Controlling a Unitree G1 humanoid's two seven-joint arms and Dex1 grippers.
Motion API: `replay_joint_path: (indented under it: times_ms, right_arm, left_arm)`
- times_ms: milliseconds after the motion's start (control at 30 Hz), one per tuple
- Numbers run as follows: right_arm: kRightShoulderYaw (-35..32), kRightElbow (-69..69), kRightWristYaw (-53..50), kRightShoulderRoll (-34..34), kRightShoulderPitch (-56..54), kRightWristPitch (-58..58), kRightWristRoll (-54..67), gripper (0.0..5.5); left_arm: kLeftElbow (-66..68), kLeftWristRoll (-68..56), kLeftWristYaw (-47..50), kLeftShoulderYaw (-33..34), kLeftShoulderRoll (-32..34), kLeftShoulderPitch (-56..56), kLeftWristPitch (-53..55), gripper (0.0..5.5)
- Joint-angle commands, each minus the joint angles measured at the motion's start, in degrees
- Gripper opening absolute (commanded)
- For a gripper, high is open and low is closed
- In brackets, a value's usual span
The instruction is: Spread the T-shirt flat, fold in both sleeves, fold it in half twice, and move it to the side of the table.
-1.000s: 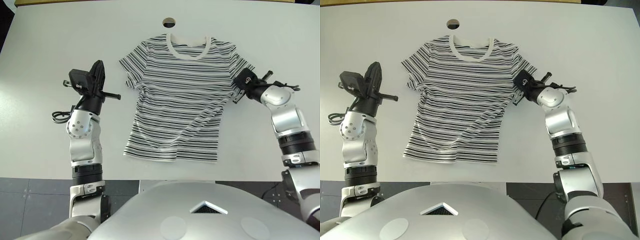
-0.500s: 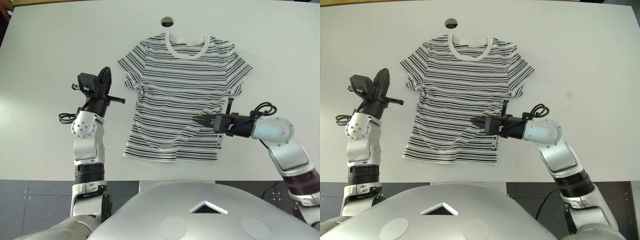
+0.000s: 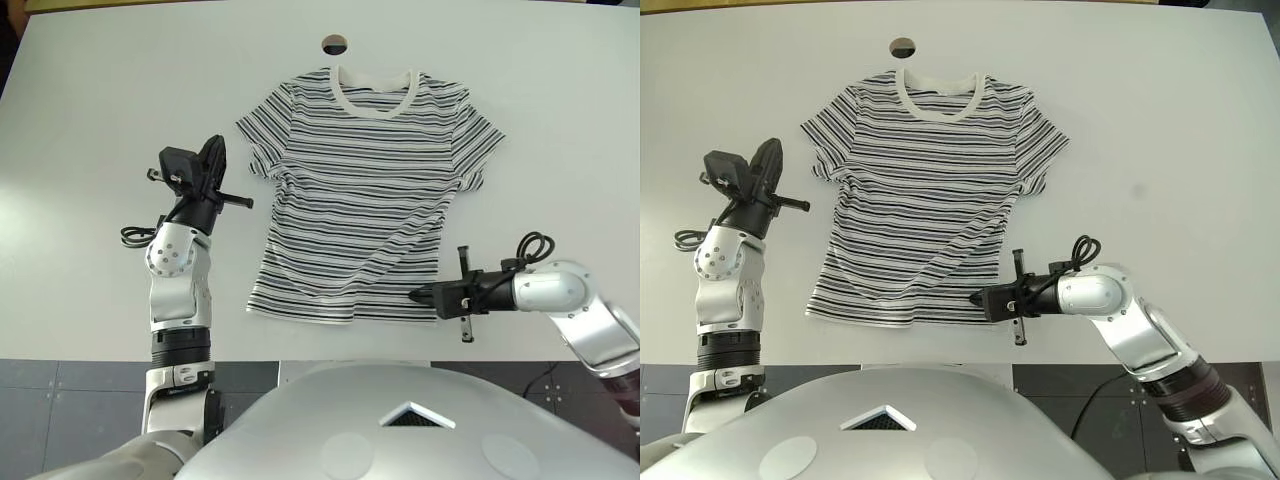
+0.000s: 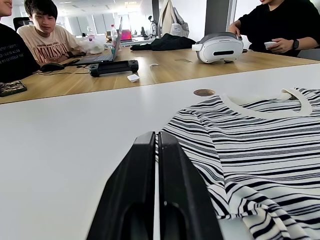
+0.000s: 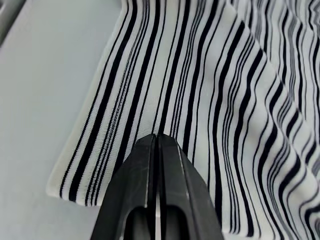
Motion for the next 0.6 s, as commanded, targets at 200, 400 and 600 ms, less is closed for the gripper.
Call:
replay_joint_path:
  times_ms: [200, 400, 600]
  right_arm:
    - [-3.5, -4.5, 5.7, -17.3, 11.5, 0.4, -2.4, 0.10]
    - [-6.3, -6.9, 5.8, -22.4, 19.0, 0.4, 0.4, 0.10]
    - [-9.6, -6.6, 1.9, -18.8, 19.0, -0.8, 1.6, 0.10]
  left_arm:
    - [-0.7, -0.1, 0.0, 0.4, 0.0, 0.1, 1.2, 0.13]
    - [0.1, 0.0, 0.0, 0.4, -0.2, -0.7, 1.1, 0.13]
    - [-0.2, -2.4, -1.0, 0.3, -0.6, -2.8, 5.0, 0.13]
